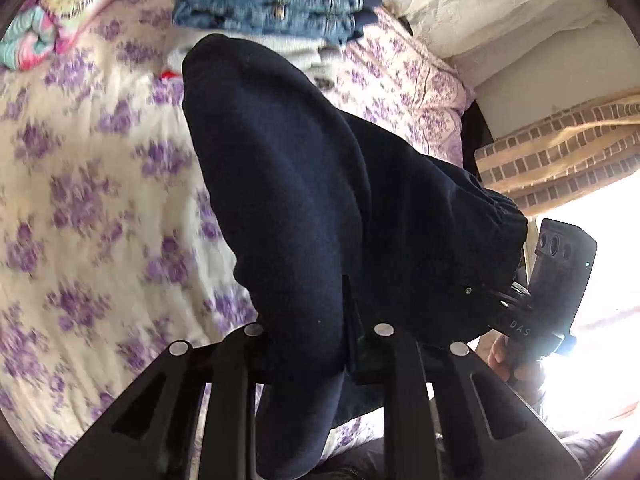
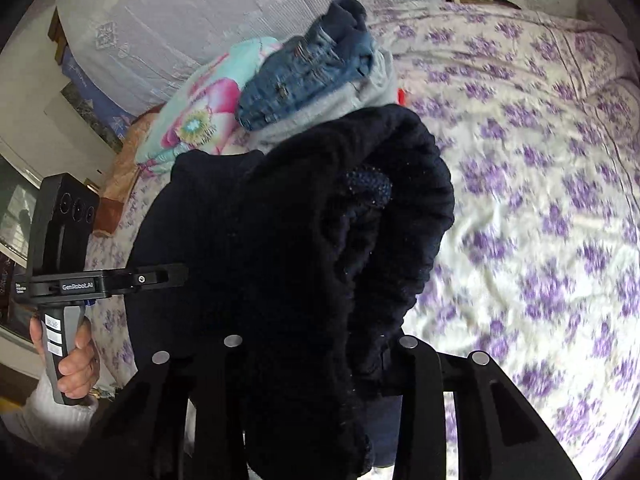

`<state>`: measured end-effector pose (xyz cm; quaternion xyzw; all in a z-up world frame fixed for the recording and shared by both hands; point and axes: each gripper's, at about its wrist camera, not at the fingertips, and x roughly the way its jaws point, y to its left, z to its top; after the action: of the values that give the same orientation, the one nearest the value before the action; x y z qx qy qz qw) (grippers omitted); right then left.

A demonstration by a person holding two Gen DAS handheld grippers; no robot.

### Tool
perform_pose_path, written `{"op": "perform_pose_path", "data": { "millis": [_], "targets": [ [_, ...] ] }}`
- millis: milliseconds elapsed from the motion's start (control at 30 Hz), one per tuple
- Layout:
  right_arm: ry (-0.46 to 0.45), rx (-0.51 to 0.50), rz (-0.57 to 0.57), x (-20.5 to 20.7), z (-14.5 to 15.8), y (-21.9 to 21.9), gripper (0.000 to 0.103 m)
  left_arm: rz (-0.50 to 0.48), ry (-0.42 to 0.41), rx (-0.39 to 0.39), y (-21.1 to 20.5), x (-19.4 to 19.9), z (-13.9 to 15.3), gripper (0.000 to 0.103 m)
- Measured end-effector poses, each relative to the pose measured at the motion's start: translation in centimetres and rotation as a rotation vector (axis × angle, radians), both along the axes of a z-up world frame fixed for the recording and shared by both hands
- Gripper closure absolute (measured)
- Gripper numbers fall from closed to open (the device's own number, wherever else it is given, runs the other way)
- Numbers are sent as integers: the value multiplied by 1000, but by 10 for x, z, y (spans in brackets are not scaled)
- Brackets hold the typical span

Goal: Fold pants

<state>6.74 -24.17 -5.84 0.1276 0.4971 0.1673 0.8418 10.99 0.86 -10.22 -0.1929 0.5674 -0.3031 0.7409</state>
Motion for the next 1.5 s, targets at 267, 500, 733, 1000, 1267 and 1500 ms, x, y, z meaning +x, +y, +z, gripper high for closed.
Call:
{"op": "perform_pose_path", "data": {
  "millis": [267, 500, 733, 1000, 1267, 1500],
  "targets": [
    [-161, -4, 30, 198, 129, 15, 66, 83, -122, 54, 30, 191, 134, 83],
    [-46, -62, 27, 322, 77, 21, 64, 119, -30, 171, 32, 312, 91, 72],
    [-63, -60, -15, 344, 6, -9, 40, 217, 43, 263, 38, 337, -4, 27],
    [-140, -99, 4, 313, 59, -1, 38, 171, -89, 392, 30, 306, 39, 28],
    [-313, -159, -20, 207, 132, 3, 35, 168, -337, 428, 24, 180, 114, 15],
    [-351, -294, -169, 91, 146, 9, 14, 295, -404, 490, 14, 70, 142, 5]
  ]
}}
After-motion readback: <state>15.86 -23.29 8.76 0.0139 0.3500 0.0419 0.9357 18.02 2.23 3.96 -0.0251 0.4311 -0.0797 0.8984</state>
